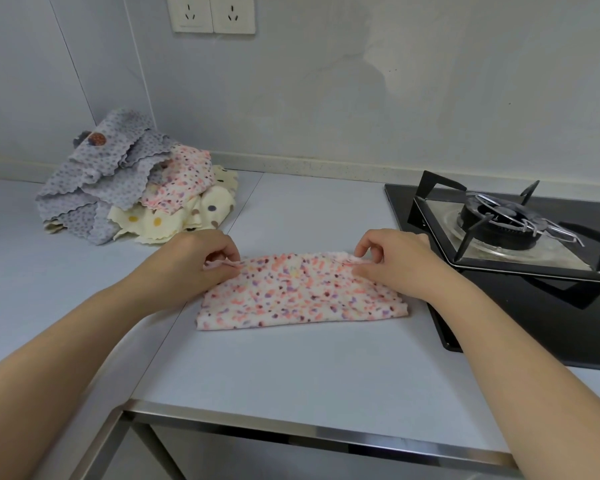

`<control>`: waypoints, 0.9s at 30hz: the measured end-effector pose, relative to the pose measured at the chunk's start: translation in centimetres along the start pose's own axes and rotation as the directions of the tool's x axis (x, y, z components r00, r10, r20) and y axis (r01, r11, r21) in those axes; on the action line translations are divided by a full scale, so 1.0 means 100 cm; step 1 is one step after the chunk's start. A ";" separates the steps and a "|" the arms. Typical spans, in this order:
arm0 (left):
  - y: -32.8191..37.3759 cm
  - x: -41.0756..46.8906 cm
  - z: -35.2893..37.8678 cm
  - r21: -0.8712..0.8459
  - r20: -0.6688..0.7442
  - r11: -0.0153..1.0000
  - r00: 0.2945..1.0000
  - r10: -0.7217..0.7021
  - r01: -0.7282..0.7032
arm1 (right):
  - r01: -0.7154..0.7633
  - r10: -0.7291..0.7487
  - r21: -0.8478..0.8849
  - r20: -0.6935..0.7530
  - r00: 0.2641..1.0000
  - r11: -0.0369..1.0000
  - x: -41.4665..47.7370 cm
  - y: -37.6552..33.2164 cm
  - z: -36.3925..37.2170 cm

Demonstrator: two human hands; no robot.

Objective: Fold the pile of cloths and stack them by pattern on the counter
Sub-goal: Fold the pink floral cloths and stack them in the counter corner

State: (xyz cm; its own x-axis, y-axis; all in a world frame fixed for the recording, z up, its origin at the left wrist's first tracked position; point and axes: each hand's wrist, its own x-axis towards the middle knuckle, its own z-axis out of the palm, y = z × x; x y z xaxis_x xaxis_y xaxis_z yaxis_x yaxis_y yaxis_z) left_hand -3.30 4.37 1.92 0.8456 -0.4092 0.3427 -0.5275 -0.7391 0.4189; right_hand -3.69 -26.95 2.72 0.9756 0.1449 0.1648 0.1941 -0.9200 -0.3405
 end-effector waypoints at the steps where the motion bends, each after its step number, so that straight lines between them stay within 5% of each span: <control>1: 0.000 0.000 0.000 -0.002 0.000 1.000 1.000 -0.006 0.006 | 0.005 -0.004 0.039 -0.011 1.000 0.999 0.000 0.001 0.000; 9: -0.002 0.000 0.010 0.025 -0.042 0.989 0.988 -0.148 0.149 | -0.040 0.041 0.009 -0.093 0.995 0.999 0.000 0.004 0.000; 18: -0.001 0.002 0.018 0.067 -0.064 0.987 0.988 -0.144 0.148 | -0.052 0.056 -0.060 0.081 0.995 0.997 0.001 0.008 -0.001; 27: -0.009 0.007 0.024 0.139 -0.110 0.989 0.994 -0.029 0.044 | 0.052 -0.052 -0.166 0.001 0.999 0.985 0.007 0.010 0.009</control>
State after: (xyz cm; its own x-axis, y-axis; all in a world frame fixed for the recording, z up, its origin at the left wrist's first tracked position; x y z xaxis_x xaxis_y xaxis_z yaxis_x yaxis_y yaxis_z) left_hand -2.04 3.41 -0.22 0.8465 -0.3267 0.4205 -0.4732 -0.8237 0.3126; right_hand -2.68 -27.47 1.67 0.9642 0.1932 0.1817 0.2248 -0.9589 -0.1733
